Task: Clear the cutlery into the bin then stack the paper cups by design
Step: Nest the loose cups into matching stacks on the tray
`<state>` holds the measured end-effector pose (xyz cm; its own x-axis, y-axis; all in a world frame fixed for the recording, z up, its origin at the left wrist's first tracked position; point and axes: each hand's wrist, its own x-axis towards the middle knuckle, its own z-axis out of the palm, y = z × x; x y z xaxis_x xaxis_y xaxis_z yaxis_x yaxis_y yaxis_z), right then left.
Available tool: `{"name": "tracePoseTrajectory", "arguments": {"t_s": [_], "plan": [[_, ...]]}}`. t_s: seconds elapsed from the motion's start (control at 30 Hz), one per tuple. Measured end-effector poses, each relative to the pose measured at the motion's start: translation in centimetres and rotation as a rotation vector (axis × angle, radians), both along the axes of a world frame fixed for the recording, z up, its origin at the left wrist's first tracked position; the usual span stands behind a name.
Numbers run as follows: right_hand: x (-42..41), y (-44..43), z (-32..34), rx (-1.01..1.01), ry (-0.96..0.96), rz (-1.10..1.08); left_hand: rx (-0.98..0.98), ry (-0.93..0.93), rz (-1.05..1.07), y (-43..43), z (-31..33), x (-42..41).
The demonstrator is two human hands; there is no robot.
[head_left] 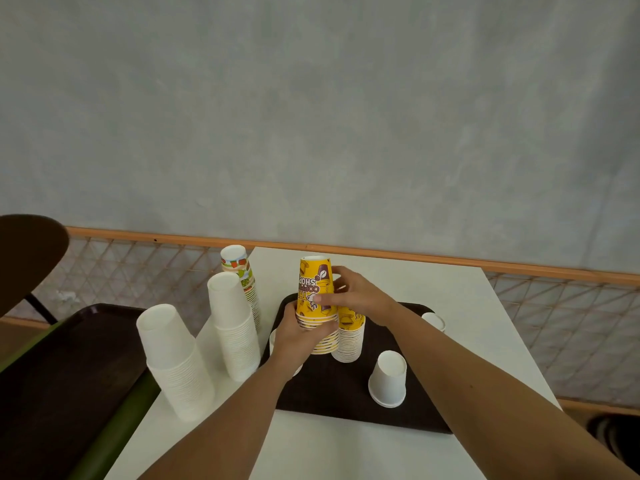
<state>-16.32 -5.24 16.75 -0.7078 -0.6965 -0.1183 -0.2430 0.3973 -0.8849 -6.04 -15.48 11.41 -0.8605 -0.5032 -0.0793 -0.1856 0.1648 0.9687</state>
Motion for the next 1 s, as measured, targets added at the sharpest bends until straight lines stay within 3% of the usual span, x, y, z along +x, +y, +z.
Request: {"name": "tracePoseTrajectory", "arguments": {"t_s": [0.53, 0.77, 0.9, 1.0], "plan": [[0.2, 0.1, 0.9, -0.15, -0.168, -0.018, -0.077, -0.042, -0.087, -0.8, 0.0, 0.7], [-1.0, -0.1, 2.9, -0.302, -0.106, -0.091, -0.07, -0.06, -0.081, -0.9, -0.6, 1.4], [-2.3, 0.1, 3.3, -0.443, -0.056, -0.25, -0.049, -0.069, -0.05, -1.1, -0.5, 1.6], [-3.2, 0.3, 2.3, -0.41, 0.019, -0.348, -0.039, -0.061, -0.024, -1.2, -0.3, 1.7]]}}
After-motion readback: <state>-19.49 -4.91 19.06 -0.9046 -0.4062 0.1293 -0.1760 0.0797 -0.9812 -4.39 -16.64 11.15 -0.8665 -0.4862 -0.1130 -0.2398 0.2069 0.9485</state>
